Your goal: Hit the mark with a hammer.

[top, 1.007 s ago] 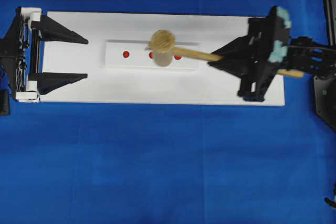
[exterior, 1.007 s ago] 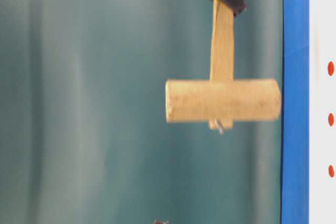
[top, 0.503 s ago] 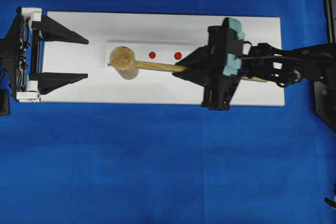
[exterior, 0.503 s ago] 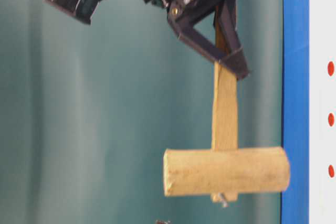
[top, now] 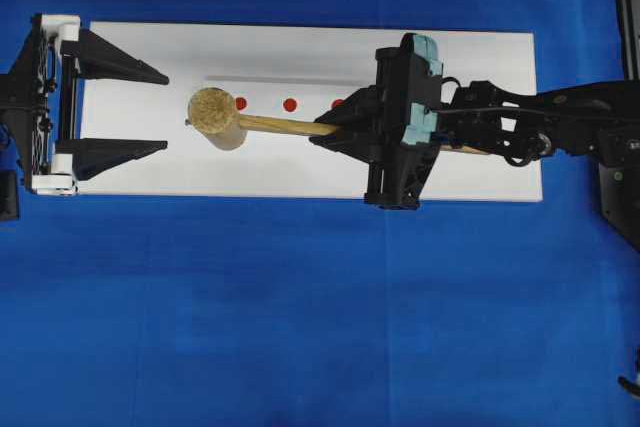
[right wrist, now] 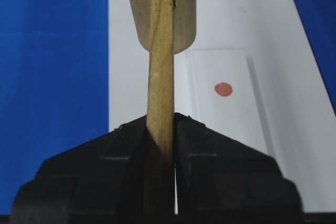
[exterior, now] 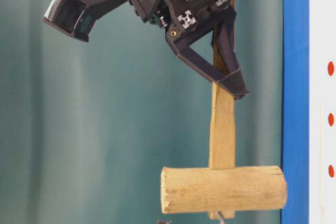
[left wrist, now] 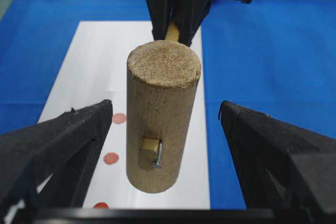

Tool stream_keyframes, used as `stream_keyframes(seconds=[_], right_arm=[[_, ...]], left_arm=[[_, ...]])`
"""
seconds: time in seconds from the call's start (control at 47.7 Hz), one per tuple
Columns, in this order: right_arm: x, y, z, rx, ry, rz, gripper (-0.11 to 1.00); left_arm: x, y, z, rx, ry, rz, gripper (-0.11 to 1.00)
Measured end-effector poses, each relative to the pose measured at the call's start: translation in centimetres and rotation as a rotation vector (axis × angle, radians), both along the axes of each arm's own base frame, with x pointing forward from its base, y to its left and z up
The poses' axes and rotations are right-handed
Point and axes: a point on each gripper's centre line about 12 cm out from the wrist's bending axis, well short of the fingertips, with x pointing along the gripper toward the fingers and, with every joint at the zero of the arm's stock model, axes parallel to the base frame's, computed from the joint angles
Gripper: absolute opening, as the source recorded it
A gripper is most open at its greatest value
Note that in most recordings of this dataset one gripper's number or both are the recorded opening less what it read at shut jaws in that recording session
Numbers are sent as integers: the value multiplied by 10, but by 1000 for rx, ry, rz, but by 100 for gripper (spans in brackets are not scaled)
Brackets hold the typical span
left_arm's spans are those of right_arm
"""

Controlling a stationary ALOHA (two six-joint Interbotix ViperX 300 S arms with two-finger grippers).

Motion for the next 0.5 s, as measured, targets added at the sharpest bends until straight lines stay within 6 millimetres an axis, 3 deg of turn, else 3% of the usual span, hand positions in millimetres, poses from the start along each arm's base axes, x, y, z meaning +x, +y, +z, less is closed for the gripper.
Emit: stream_keyframes(seconds=[0.252, 0.503], right_arm=[[0, 0, -1, 1, 2, -1, 3], [0, 0, 0, 1, 0, -1, 3]], left_arm=[[10, 2, -10, -2, 40, 4, 82], [40, 8, -13, -5, 67, 24, 90]])
